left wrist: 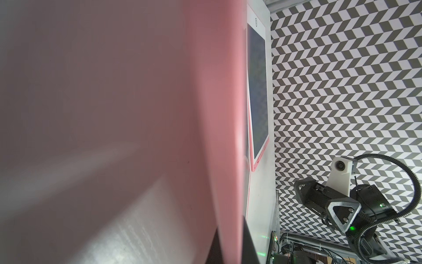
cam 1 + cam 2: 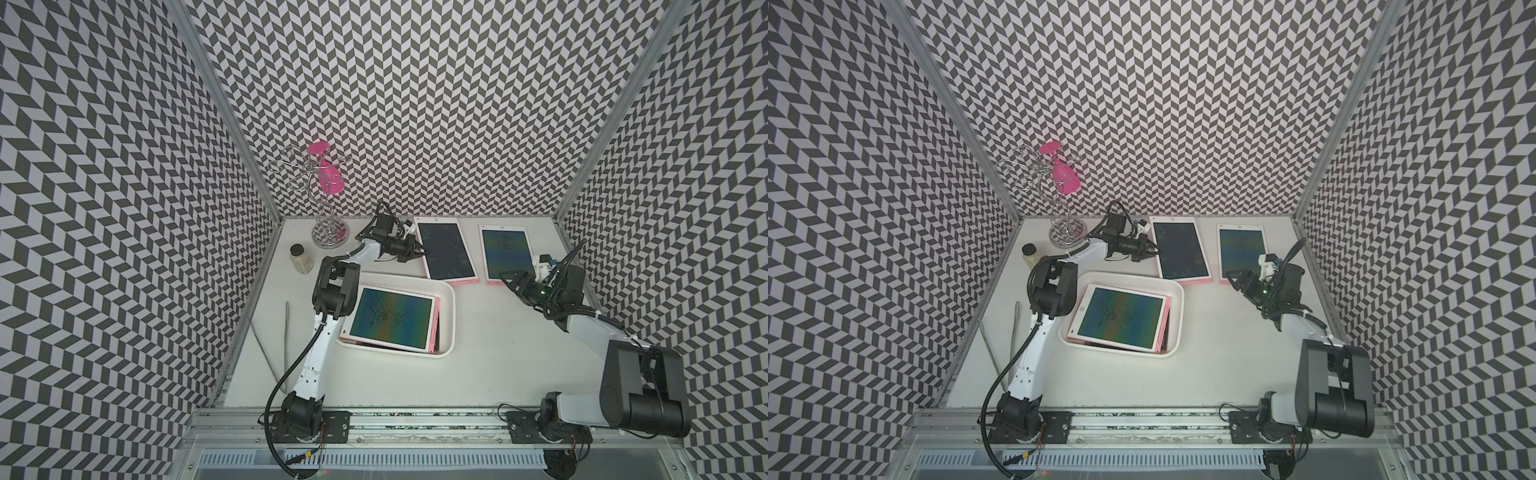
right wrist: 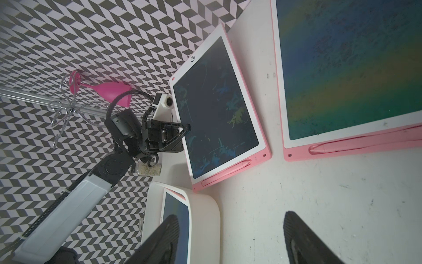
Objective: Take out the writing tablet from the storage box
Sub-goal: Place the writing tablet at the center of the board.
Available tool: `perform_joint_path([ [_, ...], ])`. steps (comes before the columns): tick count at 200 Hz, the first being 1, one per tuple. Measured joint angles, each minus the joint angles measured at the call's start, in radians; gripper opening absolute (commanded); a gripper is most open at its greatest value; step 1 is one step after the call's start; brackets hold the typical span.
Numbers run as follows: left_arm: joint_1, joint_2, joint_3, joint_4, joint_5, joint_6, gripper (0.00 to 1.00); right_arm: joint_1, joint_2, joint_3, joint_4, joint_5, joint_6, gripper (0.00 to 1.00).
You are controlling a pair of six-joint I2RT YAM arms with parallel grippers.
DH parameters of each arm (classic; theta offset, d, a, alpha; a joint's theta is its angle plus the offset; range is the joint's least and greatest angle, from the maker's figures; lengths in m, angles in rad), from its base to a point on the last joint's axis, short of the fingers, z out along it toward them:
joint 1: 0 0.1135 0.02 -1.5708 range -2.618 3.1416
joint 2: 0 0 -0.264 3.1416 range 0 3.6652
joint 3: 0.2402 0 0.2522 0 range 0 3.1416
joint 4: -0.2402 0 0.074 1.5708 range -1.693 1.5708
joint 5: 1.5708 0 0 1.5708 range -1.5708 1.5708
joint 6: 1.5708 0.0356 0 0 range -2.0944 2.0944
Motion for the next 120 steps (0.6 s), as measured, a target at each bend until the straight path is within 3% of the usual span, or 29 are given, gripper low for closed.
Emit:
perform_joint_path([
  [35, -0.002, 0.001, 0.019, -0.049, 0.001, 0.033, 0.0, 0.001, 0.0, -0.009, -0.008, -0.007, -0.001, 0.73],
  [61, -0.006, 0.037, 0.124, -0.13, 0.011, 0.066, 0.0, 0.002, 0.0, -0.01, -0.012, -0.009, -0.002, 0.73],
  [120, -0.018, 0.103, 0.183, -0.165, 0.031, 0.075, 0.09, 0.002, 0.0, -0.012, -0.015, -0.011, -0.008, 0.73],
])
